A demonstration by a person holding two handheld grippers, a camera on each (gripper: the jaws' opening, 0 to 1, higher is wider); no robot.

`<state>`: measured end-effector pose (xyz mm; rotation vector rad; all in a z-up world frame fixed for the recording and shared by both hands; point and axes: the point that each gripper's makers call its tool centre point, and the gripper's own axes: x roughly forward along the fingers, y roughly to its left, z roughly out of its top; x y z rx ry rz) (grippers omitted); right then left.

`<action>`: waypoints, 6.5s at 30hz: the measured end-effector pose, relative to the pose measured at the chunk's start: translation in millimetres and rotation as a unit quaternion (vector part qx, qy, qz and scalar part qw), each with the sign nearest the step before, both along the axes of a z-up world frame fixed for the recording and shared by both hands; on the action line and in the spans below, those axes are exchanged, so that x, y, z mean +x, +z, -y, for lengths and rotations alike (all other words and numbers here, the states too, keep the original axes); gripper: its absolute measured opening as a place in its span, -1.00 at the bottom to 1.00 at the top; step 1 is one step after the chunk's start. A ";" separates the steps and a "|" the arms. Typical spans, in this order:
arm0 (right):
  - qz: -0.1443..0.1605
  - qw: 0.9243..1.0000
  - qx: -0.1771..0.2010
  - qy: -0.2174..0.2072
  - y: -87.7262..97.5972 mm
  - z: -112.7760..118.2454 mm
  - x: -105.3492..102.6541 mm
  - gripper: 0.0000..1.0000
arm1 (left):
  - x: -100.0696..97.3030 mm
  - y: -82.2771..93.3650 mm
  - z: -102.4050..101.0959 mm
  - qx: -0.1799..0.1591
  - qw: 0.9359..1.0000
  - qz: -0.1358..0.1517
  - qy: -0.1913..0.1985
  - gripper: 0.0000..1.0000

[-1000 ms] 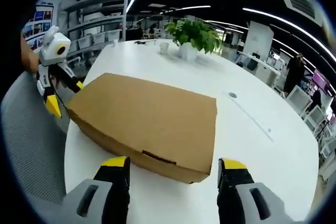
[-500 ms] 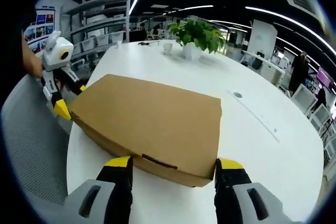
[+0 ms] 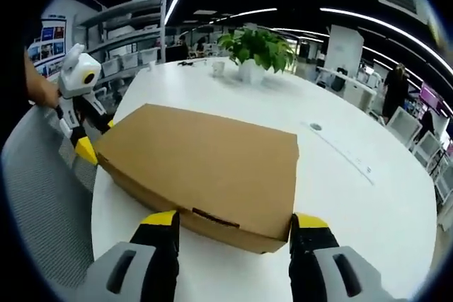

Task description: Operate the shoe box by opening the lid, removing the specified soft item, and placing it in the target area until the item is outside and the box remains undamaged.

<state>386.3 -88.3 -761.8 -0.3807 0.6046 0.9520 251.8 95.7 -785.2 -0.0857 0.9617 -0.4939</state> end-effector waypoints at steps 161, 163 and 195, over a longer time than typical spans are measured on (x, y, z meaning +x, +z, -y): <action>0.037 0.985 0.042 -0.166 3.7 -124.9 -70.4 -0.36 | 62.8 19.0 -181.2 0.034 0.993 0.105 -0.041 -0.21; 0.037 0.984 0.046 -0.167 5.7 -125.4 -70.3 -0.35 | 62.4 19.9 -181.0 0.035 0.993 0.105 -0.041 -0.21; 0.072 0.984 0.071 -0.144 63.4 -131.4 -61.5 -0.16 | 71.1 84.5 -181.1 0.027 0.987 0.149 -0.051 -0.15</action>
